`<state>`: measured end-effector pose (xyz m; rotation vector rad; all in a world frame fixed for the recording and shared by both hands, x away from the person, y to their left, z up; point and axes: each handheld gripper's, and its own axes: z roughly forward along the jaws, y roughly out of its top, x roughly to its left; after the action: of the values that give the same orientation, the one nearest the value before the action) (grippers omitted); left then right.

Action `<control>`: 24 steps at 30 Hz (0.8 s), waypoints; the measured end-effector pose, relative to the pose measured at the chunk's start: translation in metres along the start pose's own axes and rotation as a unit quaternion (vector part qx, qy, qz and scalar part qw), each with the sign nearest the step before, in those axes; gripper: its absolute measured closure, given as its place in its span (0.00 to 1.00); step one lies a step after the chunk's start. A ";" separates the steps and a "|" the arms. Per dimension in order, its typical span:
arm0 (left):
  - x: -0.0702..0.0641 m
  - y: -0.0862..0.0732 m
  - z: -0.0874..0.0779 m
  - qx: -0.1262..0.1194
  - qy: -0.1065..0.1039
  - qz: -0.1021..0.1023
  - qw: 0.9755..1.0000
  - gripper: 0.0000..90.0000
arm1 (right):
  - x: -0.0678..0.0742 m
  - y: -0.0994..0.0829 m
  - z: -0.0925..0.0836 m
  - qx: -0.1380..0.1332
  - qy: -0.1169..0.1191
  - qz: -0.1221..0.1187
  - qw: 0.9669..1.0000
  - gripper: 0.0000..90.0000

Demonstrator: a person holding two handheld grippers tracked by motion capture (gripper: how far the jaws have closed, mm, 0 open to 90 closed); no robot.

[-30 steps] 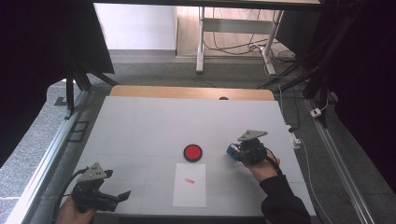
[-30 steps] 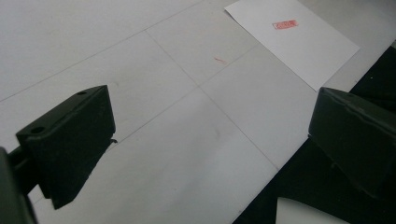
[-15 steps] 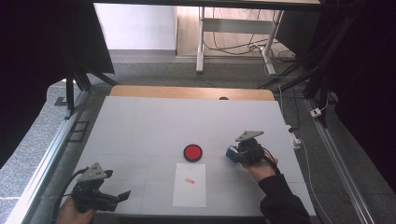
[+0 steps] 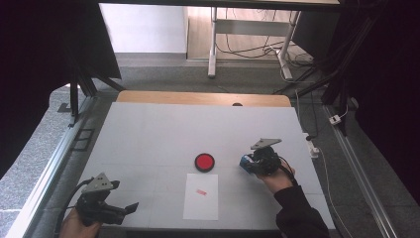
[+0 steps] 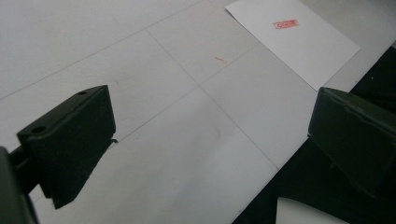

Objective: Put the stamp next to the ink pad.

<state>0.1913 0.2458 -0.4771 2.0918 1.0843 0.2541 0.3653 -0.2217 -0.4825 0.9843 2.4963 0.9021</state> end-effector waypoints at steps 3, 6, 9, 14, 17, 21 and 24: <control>0.000 0.000 0.000 0.000 0.000 0.000 1.000 0.01 | -0.001 0.000 -0.002 -0.005 -0.001 0.004 1.000 0.61; 0.000 0.000 0.000 -0.001 0.000 -0.001 1.000 0.01 | -0.001 0.000 -0.005 -0.008 -0.001 0.010 1.000 0.57; 0.000 0.000 0.000 -0.001 -0.001 -0.001 1.000 0.01 | -0.002 0.001 -0.008 -0.013 0.004 0.019 1.000 0.53; 0.000 0.000 -0.001 -0.002 0.000 -0.002 1.000 0.01 | 0.000 0.001 -0.013 -0.022 0.004 0.020 1.000 0.47; 0.001 0.000 -0.001 -0.003 -0.001 -0.003 1.000 0.01 | 0.001 0.002 -0.016 -0.028 0.007 0.024 0.999 0.43; 0.001 0.000 -0.001 -0.003 -0.002 -0.003 1.000 0.01 | 0.003 0.002 -0.020 -0.036 0.006 0.027 0.999 0.38; 0.001 0.000 -0.001 -0.003 -0.001 -0.003 1.000 0.01 | 0.005 0.003 -0.023 -0.041 0.010 0.027 0.999 0.34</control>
<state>0.1911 0.2469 -0.4768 2.0820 1.0874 0.2512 0.3524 -0.2271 -0.4637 1.0252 2.4389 1.0281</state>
